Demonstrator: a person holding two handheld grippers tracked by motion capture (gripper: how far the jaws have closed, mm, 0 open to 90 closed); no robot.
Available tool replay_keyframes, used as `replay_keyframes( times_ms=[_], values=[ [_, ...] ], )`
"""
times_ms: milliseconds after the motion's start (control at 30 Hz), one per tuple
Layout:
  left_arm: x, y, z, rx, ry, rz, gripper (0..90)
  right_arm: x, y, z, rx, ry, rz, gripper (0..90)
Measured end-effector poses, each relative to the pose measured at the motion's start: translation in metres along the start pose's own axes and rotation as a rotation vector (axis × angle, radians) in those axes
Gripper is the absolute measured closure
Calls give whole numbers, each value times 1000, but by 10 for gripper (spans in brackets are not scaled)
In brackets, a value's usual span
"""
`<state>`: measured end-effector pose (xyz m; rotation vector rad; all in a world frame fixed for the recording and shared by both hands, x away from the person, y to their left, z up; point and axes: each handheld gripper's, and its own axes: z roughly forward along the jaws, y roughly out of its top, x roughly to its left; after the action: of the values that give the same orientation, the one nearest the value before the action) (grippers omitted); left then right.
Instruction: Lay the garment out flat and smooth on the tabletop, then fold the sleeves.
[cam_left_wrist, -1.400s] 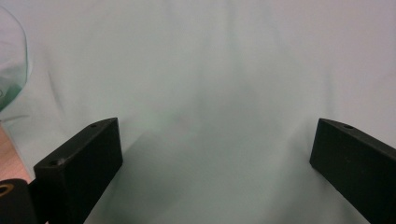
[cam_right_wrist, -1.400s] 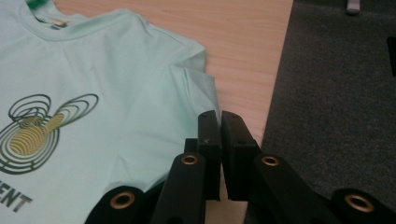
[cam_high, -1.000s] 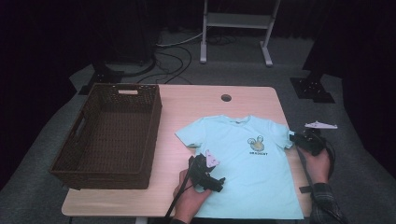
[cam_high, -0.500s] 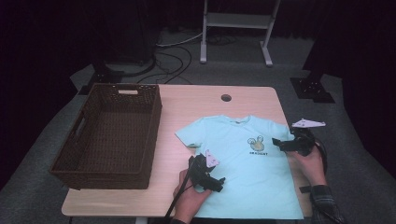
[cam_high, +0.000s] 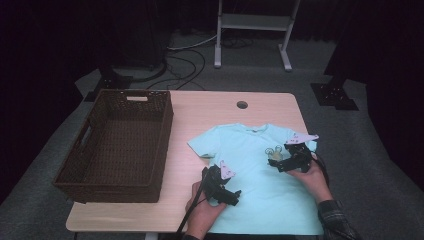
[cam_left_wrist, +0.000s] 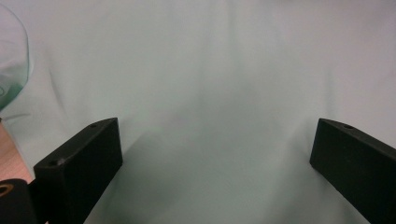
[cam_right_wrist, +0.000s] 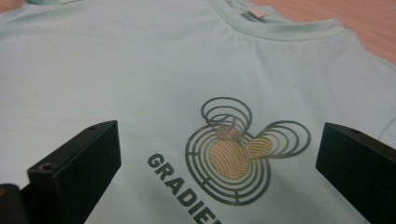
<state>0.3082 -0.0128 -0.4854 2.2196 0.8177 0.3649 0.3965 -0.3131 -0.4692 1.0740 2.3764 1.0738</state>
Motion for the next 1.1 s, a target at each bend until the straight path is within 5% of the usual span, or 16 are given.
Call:
replay_keyframes(
  times_ms=[433, 867, 1100],
  values=[
    [-3, 1, 1, -1, 4, -8, 9, -2, -11, 14, 48, 5, -15, 0],
    [-27, 9, 10, 0, -17, 14, 10, -17, -25, -1, 48, 29, -37, 0],
    [-28, 10, 10, -1, -19, 21, 9, -18, -26, -2, 48, 32, -43, 0]
  ],
)
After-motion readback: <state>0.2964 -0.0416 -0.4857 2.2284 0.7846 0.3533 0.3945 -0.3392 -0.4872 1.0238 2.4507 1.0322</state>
